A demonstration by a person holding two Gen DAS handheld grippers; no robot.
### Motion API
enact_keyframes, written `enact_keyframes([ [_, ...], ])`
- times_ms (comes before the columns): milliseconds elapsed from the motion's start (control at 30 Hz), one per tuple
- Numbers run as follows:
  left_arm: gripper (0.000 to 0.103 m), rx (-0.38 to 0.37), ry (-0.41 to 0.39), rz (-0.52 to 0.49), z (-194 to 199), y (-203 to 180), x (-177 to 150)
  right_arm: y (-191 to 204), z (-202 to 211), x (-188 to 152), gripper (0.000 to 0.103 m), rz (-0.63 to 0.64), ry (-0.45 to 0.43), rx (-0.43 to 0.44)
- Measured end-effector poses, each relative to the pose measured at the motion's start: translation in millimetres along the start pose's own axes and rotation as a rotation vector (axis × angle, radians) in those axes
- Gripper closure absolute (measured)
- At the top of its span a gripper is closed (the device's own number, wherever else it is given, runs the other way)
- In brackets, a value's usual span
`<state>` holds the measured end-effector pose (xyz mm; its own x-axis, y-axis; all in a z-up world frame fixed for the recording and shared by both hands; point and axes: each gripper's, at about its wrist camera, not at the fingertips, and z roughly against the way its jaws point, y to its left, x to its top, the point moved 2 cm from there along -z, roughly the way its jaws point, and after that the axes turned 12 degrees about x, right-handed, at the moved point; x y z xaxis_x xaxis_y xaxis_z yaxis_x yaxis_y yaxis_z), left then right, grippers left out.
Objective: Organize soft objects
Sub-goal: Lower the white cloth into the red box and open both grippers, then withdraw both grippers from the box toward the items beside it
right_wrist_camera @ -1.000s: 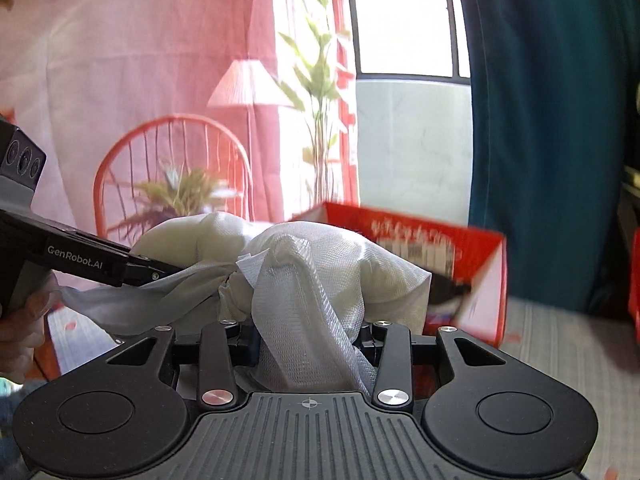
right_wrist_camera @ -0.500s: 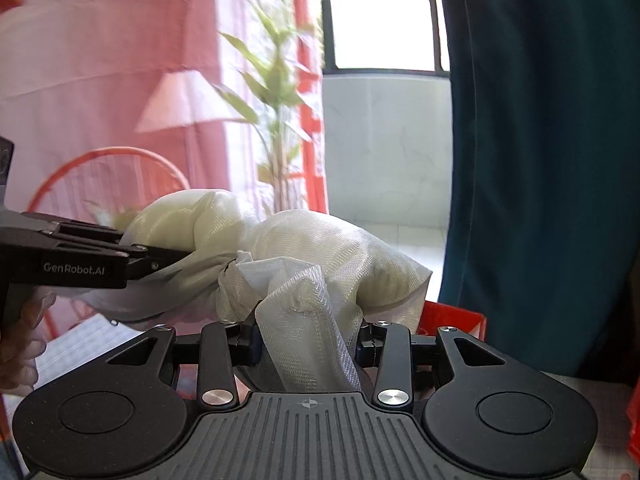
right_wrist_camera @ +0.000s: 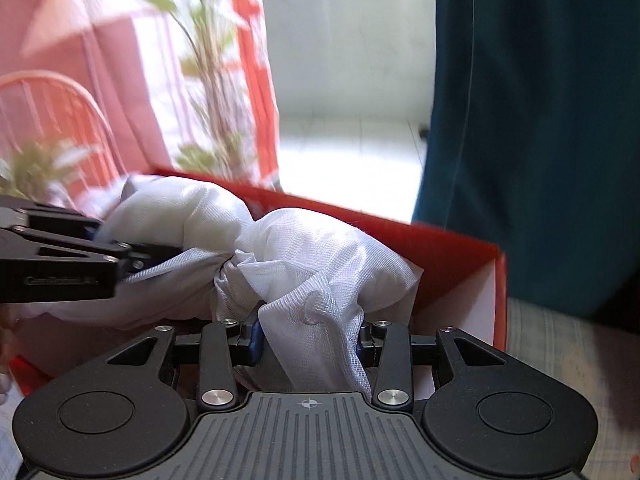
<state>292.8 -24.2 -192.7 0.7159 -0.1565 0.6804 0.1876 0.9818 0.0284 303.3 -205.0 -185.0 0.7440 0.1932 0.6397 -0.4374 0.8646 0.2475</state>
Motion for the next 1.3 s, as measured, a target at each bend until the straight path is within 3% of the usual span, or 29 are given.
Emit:
enact_keyframes([
  [233, 0.064, -0.021, -0.006, 0.024, 3, 8, 3, -20, -25, -2, 0.068, -0.157, 0.093, -0.055],
  [333, 0.063, -0.013, -0.013, 0.012, 6, 4, 5, -16, -27, -4, 0.066, -0.154, 0.105, -0.071],
  [600, 0.042, 0.035, -0.062, -0.013, 30, 1, 10, 1, 6, 1, 0.043, -0.099, 0.037, -0.108],
  [733, 0.038, 0.046, -0.086, -0.015, 51, 1, 7, 10, 36, -5, 0.029, -0.060, 0.016, -0.106],
  [1000, 0.005, 0.073, -0.159, -0.044, 95, -2, -20, 29, 84, -34, 0.002, -0.006, -0.050, -0.109],
  [1100, 0.000, 0.071, -0.165, -0.022, 108, 1, -31, 34, 98, -45, 0.001, -0.005, -0.076, -0.115],
  [1300, 0.000, 0.116, -0.181, 0.012, 130, 8, -49, 44, 123, -66, 0.000, -0.015, -0.155, -0.106],
])
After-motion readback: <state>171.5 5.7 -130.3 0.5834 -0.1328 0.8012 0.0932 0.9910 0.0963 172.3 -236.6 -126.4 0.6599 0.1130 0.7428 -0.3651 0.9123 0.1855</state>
